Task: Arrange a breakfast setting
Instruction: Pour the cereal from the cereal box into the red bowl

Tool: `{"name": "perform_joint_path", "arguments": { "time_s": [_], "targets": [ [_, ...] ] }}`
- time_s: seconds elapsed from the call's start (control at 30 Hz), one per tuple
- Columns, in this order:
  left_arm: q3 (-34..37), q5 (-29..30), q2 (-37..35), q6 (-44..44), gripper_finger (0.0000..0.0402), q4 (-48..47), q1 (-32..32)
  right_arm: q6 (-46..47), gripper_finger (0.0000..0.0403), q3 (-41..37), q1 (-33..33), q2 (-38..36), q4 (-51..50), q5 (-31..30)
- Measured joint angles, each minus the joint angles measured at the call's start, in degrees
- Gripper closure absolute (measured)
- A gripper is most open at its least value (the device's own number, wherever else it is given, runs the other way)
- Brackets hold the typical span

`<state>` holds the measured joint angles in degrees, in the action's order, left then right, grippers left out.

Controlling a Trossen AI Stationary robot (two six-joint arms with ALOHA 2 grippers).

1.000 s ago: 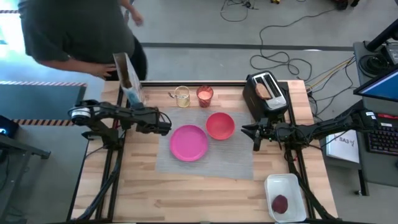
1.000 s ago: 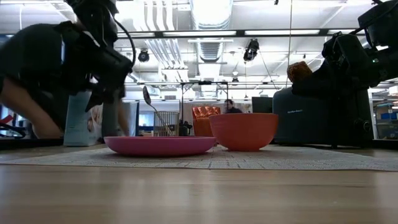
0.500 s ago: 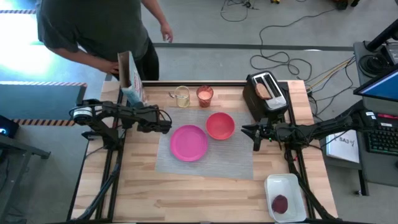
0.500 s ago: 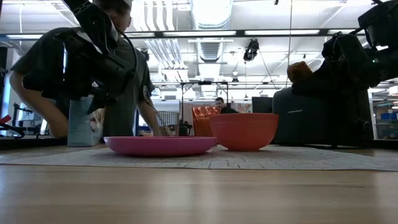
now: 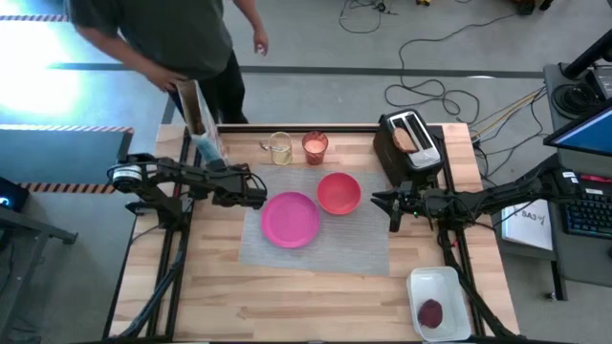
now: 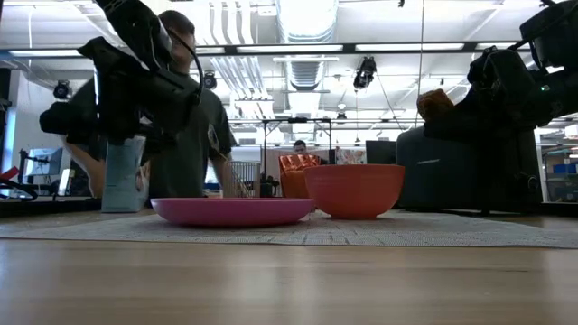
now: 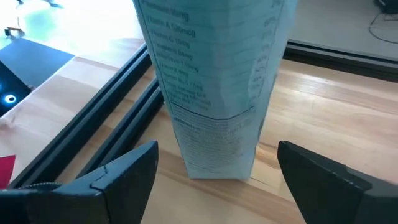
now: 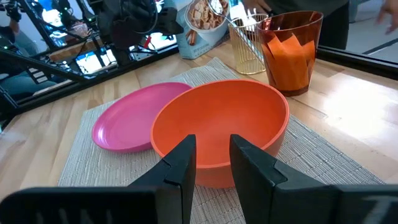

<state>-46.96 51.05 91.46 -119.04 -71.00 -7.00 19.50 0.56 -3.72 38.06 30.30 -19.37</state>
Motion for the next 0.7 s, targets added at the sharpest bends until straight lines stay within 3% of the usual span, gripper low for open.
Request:
{"name": "perform_joint_path", "arguments": {
  "time_s": [0.3, 0.7],
  "targets": [
    [2.09, 2.22, 0.0, -0.48, 0.0085, 2.6, -1.62, -0.02, 0.0316, 0.01, 0.0, 0.0, 0.02, 0.02],
    [7.46, 10.03, 0.0, 2.55, 0.0085, 12.07, -8.04, -0.01, 0.0316, 0.01, 0.0, 0.0, 0.01, 0.02]
  ]
}}
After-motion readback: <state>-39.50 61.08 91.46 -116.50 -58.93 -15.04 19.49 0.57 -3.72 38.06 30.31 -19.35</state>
